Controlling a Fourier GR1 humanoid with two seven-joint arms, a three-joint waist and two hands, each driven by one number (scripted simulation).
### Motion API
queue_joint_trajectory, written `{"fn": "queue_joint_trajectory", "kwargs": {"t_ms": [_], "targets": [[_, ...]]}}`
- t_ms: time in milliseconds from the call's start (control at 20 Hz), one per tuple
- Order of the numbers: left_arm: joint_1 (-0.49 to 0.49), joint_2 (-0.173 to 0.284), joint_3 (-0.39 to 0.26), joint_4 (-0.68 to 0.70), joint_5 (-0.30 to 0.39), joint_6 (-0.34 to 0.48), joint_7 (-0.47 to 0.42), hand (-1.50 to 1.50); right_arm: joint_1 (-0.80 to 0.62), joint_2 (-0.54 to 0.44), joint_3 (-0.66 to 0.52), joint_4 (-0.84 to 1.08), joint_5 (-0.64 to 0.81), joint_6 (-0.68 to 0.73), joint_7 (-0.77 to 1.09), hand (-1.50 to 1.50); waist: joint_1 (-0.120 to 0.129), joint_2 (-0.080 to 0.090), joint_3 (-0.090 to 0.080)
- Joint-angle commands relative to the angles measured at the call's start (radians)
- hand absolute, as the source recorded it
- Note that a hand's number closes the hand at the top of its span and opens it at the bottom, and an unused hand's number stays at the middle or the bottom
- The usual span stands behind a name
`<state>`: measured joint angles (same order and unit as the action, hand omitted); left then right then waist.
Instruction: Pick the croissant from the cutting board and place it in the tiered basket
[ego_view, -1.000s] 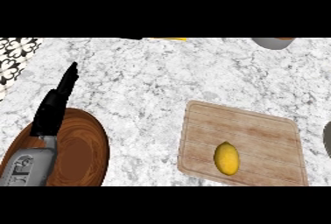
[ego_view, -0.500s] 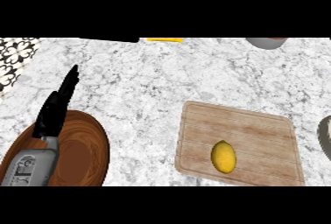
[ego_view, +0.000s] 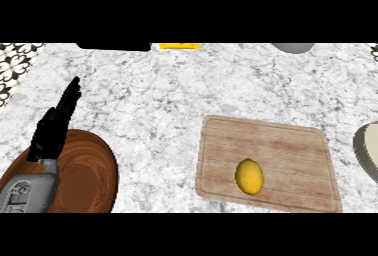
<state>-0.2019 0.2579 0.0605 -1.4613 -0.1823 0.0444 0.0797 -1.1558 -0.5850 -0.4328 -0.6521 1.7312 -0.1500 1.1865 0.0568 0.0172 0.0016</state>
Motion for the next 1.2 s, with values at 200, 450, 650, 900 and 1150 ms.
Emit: {"fn": "queue_joint_trajectory", "kwargs": {"t_ms": [200,450,650,900,1150], "targets": [[0.046,-0.03,-0.02,-0.022,-0.024,0.034,0.011,0.0,0.009,-0.088,-0.02,0.132,0.122,0.204,0.16,1.5,-0.031,-0.013,-0.003],[0.059,-0.018,0.007,-0.031,0.001,0.026,0.007,0.0,0.036,-0.072,-0.049,0.1,0.129,0.196,0.165,1.5,-0.046,-0.019,-0.002],[-0.012,0.005,0.035,0.04,0.0,0.021,0.018,0.0,0.077,-0.085,-0.094,0.056,0.064,0.2,0.045,1.5,-0.061,-0.017,-0.002],[0.078,0.035,0.052,-0.053,0.041,-0.027,0.009,0.0,0.181,-0.031,-0.154,-0.076,-0.012,0.192,0.011,1.5,-0.066,-0.026,-0.002],[0.027,0.006,0.04,0.007,0.012,0.008,0.015,0.0,0.242,0.04,-0.189,-0.214,-0.072,0.203,0.016,1.5,-0.067,-0.022,-0.002]]}}
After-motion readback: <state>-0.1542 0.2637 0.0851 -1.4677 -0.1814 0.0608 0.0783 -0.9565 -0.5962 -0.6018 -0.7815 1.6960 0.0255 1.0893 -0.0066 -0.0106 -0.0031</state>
